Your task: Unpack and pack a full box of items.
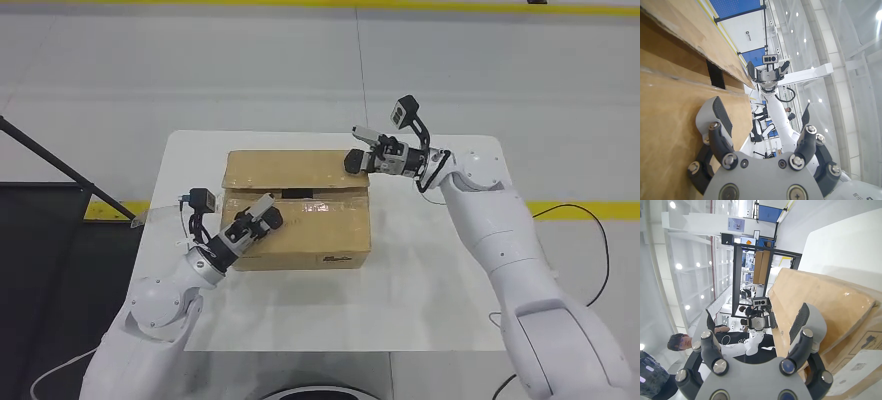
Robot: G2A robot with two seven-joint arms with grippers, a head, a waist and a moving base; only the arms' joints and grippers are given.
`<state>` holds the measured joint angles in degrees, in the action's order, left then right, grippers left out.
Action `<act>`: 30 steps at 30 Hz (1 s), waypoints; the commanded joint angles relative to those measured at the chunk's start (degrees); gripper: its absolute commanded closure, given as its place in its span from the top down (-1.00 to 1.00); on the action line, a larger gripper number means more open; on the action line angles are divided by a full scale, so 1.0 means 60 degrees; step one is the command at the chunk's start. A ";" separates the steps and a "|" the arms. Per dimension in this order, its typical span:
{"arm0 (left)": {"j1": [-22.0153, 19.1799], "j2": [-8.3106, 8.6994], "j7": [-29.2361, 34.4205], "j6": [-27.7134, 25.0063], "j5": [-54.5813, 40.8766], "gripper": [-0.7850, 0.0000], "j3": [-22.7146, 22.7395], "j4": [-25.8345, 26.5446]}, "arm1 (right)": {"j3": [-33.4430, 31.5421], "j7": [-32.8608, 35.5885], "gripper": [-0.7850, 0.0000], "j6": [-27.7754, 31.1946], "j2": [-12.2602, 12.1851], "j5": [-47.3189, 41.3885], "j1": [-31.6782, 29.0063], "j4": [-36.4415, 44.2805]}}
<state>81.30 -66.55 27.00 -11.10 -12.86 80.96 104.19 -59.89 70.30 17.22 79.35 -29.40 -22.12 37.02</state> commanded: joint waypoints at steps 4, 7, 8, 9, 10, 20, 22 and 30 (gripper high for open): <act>-0.0053 -0.0014 -0.0116 0.0025 0.0100 1.00 -0.0062 -0.0049 | -0.0177 0.0120 1.00 -0.0488 -0.0207 0.0402 -0.0447 0.0915; -0.0116 -0.0023 -0.0099 0.0031 0.0091 1.00 -0.0108 -0.0100 | -0.0421 0.0044 1.00 -0.0721 -0.0376 0.0599 -0.0910 0.1681; -0.0129 -0.0026 -0.0104 0.0034 0.0093 1.00 -0.0120 -0.0107 | -0.0469 0.0024 1.00 -0.0778 -0.0412 0.0661 -0.1009 0.1845; -0.0150 -0.0028 -0.0084 0.0045 0.0106 1.00 -0.0144 -0.0115 | -0.0527 0.0015 1.00 -0.0895 -0.0468 0.0798 -0.1155 0.2090; -0.0172 -0.0031 -0.0078 0.0051 0.0115 1.00 -0.0161 -0.0123 | -0.0595 -0.0018 1.00 -0.1019 -0.0523 0.0920 -0.1299 0.2336; -0.0318 -0.0054 -0.0063 0.0060 0.0187 1.00 -0.0290 -0.0135 | -0.0940 -0.0478 1.00 -0.2102 -0.0856 0.1751 -0.2366 0.4037; -0.0294 -0.0058 -0.0136 -0.0004 0.0216 1.00 -0.0284 -0.0095 | -0.0921 -0.0519 1.00 -0.2185 -0.0867 0.1751 -0.2412 0.4110; 0.0559 -0.0056 -0.1605 -0.0558 0.0842 1.00 0.0343 0.0676 | -0.0771 -0.0673 1.00 -0.2421 -0.0887 0.1891 -0.2360 0.4150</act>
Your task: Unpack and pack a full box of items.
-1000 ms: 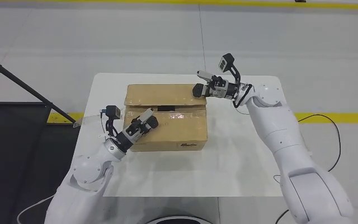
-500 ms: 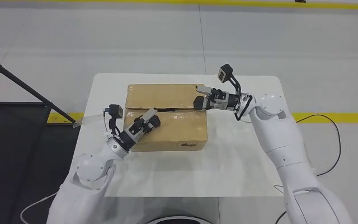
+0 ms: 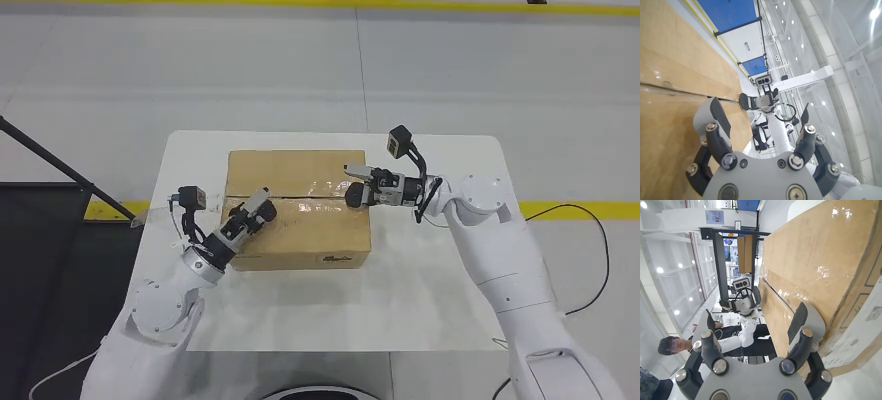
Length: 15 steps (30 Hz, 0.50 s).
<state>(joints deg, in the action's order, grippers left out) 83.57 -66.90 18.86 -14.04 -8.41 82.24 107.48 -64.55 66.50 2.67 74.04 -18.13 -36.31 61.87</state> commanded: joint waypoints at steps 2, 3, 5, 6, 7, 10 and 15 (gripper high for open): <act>0.0595 0.0007 -0.0795 -0.0197 0.0225 1.00 0.0475 0.0389 | 0.0005 -0.0039 1.00 0.0004 -0.0002 0.0013 0.0006 0.0009; 0.0833 0.0004 -0.1098 -0.0282 0.0214 1.00 0.0655 0.0527 | 0.0005 -0.0039 1.00 0.0004 -0.0002 0.0013 0.0006 0.0009; 0.1371 -0.0009 -0.1650 -0.0405 -0.0081 1.00 0.1045 0.0763 | 0.0005 -0.0039 1.00 0.0004 -0.0002 0.0013 0.0006 0.0009; 0.1657 -0.0017 -0.1877 -0.0481 -0.0325 1.00 0.1253 0.0864 | 0.0005 -0.0039 1.00 0.0004 -0.0002 0.0013 0.0006 0.0009; 0.1944 -0.0020 -0.2124 -0.0540 -0.0424 1.00 0.1513 0.0915 | 0.0005 -0.0039 1.00 0.0004 -0.0002 0.0013 0.0006 0.0009; 0.2790 -0.0070 -0.3208 -0.0643 -0.0316 1.00 0.2054 0.1051 | 0.0005 -0.0039 1.00 0.0004 -0.0002 0.0013 0.0006 0.0009; 0.3611 -0.0142 -0.3565 -0.0936 -0.1043 1.00 0.2433 0.0672 | 0.0005 -0.0039 1.00 0.0004 -0.0002 0.0013 0.0006 0.0009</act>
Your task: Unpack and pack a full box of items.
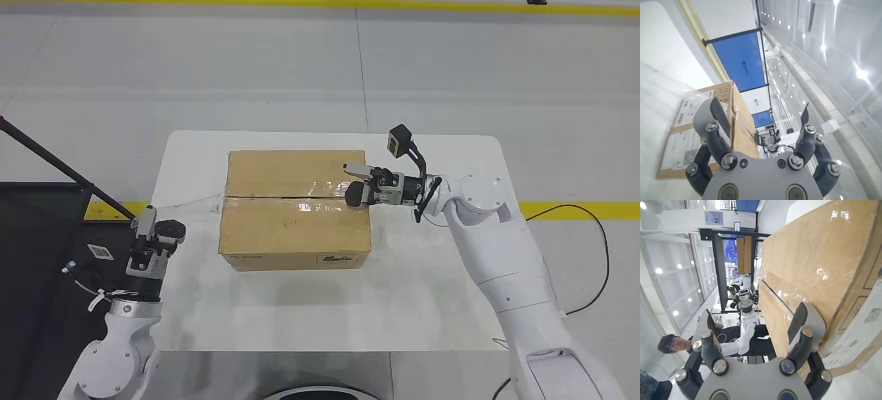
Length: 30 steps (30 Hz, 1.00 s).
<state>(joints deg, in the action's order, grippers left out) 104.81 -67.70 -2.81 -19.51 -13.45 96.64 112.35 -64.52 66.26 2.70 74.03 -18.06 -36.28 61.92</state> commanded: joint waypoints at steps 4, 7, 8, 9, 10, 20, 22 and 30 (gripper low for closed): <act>-0.0286 -0.0028 0.0221 -0.0022 -0.0442 1.00 0.0143 -0.1071 | 0.0000 0.0000 1.00 0.0000 0.0000 0.0000 0.0000 0.0000; -0.1192 -0.0048 0.0535 0.0272 -0.0488 1.00 -0.0176 -0.2185 | 0.0000 0.0000 1.00 0.0000 0.0000 0.0000 0.0000 0.0000; -0.1504 -0.0050 0.0514 0.0260 -0.0253 1.00 -0.0231 -0.2572 | 0.0000 0.0000 1.00 0.0000 0.0000 0.0000 0.0000 0.0000; -0.1808 -0.0069 0.0456 0.0361 -0.0164 1.00 -0.0378 -0.2884 | 0.0000 0.0000 1.00 0.0000 0.0000 0.0000 0.0000 0.0000; -0.2103 -0.0086 0.0647 0.0371 -0.0258 1.00 -0.0551 -0.3109 | 0.0000 0.0000 1.00 0.0000 0.0000 0.0000 0.0000 0.0000; -0.4381 -0.0222 0.1546 0.0848 -0.0337 1.00 -0.1497 -0.5461 | 0.0000 0.0000 1.00 0.0000 0.0000 0.0000 0.0000 0.0000; -0.4635 -0.0256 0.1487 0.0829 -0.0460 1.00 -0.1561 -0.5740 | 0.0000 0.0000 1.00 0.0000 0.0000 0.0000 0.0000 0.0000; -0.4736 -0.0325 0.0574 0.0342 -0.0620 1.00 -0.1236 -0.5635 | 0.0000 0.0000 1.00 0.0000 0.0000 0.0000 0.0000 0.0000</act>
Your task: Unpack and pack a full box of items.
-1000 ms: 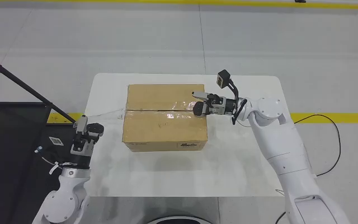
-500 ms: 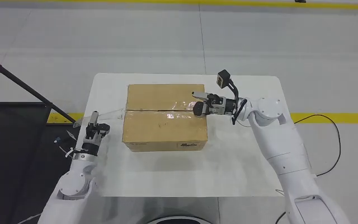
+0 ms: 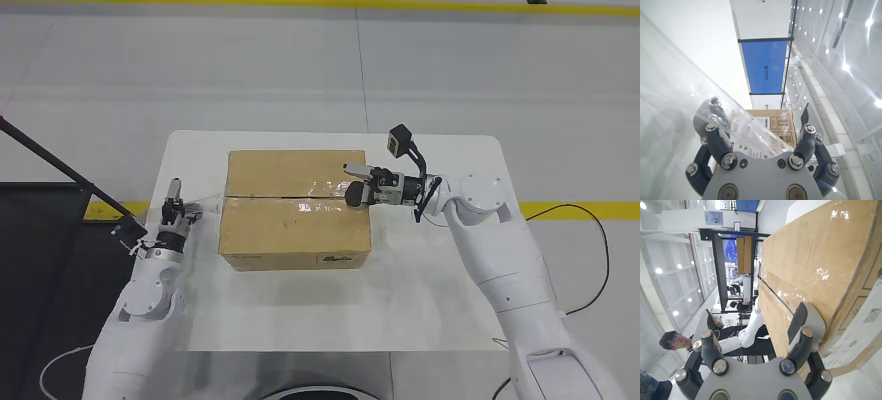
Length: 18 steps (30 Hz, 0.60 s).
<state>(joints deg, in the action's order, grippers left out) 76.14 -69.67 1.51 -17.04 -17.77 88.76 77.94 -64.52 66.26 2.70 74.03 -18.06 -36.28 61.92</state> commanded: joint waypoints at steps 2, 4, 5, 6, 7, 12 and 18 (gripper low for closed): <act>0.0166 0.0002 -0.0436 -0.0217 0.0306 1.00 0.0211 0.0353 | 0.0000 0.0000 1.00 0.0000 0.0000 0.0000 0.0000 0.0000; 0.0289 0.0003 -0.0725 -0.0263 0.0493 1.00 0.0369 0.0640 | 0.0000 0.0000 1.00 0.0000 0.0000 0.0000 0.0000 0.0000; 0.0354 0.0004 -0.0827 -0.0281 0.0601 1.00 0.0429 0.0817 | 0.0000 0.0000 1.00 0.0000 0.0000 0.0000 0.0000 0.0000; 0.0422 0.0005 -0.0921 -0.0304 0.0697 1.00 0.0498 0.0998 | 0.0000 0.0000 1.00 0.0000 0.0000 0.0000 0.0000 0.0000; 0.0487 0.0006 -0.1002 -0.0288 0.0785 1.00 0.0564 0.1177 | 0.0000 0.0000 1.00 0.0000 0.0000 0.0000 0.0000 0.0000; 0.0788 0.0000 -0.1282 -0.0261 0.1296 1.00 0.0779 0.2209 | 0.0000 0.0000 1.00 0.0000 0.0000 0.0000 0.0000 0.0000; 0.1167 -0.0020 -0.1431 -0.0221 0.1695 1.00 0.0983 0.3436 | 0.0000 0.0000 1.00 0.0000 0.0000 0.0000 0.0000 0.0000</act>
<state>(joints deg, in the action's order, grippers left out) 82.83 -69.77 -7.07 -18.58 -7.87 94.49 97.35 -64.52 66.26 2.70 74.03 -18.06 -36.28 61.92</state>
